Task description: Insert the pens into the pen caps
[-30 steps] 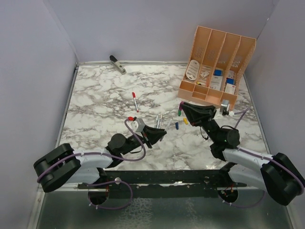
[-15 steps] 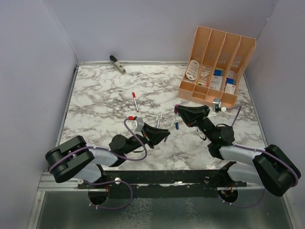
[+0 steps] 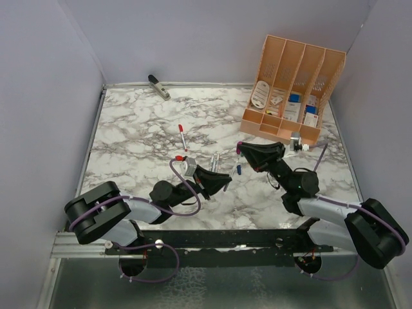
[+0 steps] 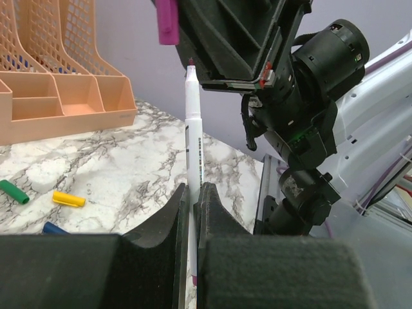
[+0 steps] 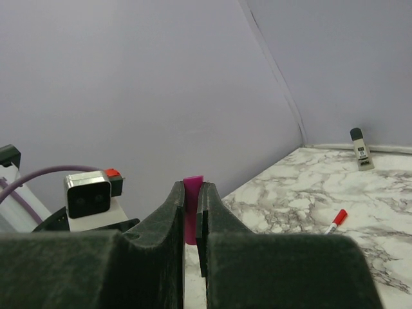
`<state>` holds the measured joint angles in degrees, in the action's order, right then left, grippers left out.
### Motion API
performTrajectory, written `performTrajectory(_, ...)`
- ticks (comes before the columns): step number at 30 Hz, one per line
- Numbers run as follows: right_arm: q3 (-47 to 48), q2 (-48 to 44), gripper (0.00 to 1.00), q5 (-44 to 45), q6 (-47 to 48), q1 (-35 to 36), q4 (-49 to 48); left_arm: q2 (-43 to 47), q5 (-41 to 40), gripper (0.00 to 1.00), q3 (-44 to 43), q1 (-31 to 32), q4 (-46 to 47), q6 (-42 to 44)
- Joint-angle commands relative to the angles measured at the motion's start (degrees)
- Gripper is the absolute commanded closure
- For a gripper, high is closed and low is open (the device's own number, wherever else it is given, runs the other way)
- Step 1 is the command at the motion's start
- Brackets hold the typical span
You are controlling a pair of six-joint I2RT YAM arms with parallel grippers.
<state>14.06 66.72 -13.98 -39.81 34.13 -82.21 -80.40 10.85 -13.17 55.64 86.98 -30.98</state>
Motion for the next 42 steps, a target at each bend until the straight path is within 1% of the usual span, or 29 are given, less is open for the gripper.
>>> performTrajectory(1, -0.15, -2.48, 0.99, -1.60, -0.60, 0.06, -19.65, -0.39, -1.60, 1.00, -1.05, 0.34, 5.12, -0.49)
performTrajectory(6, -0.42, -4.29, 0.99, -0.99, -0.09, 0.07, -18.49, 0.23, -2.48, 1.00, -0.50, 0.35, 5.04, -0.16)
performTrajectory(12, -1.10, -3.50, 0.99, -1.19, -1.10, 0.06, -19.69, 0.96, -2.92, 1.00, -1.29, 0.34, 4.95, 0.63)
performTrajectory(21, -1.14, -3.17, 0.99, -1.23, -0.99, 0.04, -19.65, 0.09, -2.24, 1.00, -2.90, 0.42, 5.15, 0.40)
performTrajectory(42, -1.61, -3.17, 0.99, -0.96, -2.36, 0.05, -19.65, -1.92, -4.16, 1.00, -2.48, 0.44, 7.48, -0.21)
